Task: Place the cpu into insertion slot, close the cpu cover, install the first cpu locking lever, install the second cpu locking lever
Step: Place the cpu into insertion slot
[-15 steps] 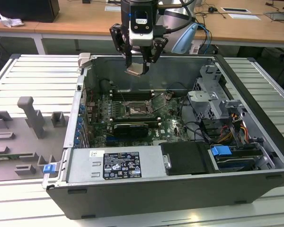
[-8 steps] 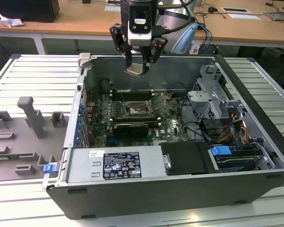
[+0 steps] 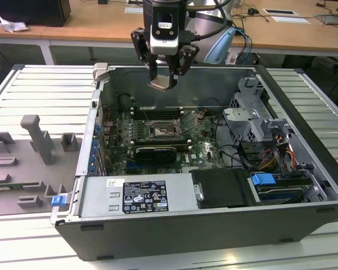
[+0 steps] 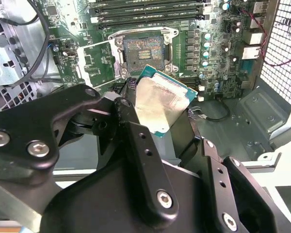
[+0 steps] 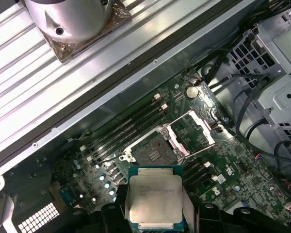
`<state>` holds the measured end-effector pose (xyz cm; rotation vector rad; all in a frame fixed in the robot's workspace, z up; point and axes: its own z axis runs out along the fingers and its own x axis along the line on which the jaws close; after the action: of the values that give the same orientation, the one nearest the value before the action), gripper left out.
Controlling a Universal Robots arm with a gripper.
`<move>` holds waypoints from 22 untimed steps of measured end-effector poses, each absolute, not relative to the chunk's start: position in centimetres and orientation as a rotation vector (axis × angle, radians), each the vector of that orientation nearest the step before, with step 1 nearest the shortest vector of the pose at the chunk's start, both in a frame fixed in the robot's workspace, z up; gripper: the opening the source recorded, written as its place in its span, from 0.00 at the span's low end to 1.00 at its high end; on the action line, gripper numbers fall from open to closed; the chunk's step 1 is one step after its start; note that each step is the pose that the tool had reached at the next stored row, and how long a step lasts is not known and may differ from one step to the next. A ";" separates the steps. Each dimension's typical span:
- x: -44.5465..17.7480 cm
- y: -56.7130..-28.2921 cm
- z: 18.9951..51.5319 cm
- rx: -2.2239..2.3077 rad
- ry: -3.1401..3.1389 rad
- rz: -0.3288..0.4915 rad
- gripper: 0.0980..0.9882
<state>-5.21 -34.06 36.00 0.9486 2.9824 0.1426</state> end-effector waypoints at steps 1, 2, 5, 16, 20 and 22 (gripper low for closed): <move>-5.2 -34.1 36.0 0.956 2.980 0.143 0.48; -5.3 -34.1 36.0 0.975 2.973 0.143 0.48; -5.3 -34.1 36.0 1.012 2.960 0.142 0.48; -5.3 -34.1 35.8 1.230 2.868 0.140 0.48; -5.3 -34.1 35.7 1.312 2.829 0.139 0.48; -5.3 -34.1 35.6 1.356 2.806 0.139 0.48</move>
<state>-5.35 -34.06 35.63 1.3562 2.8064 0.1388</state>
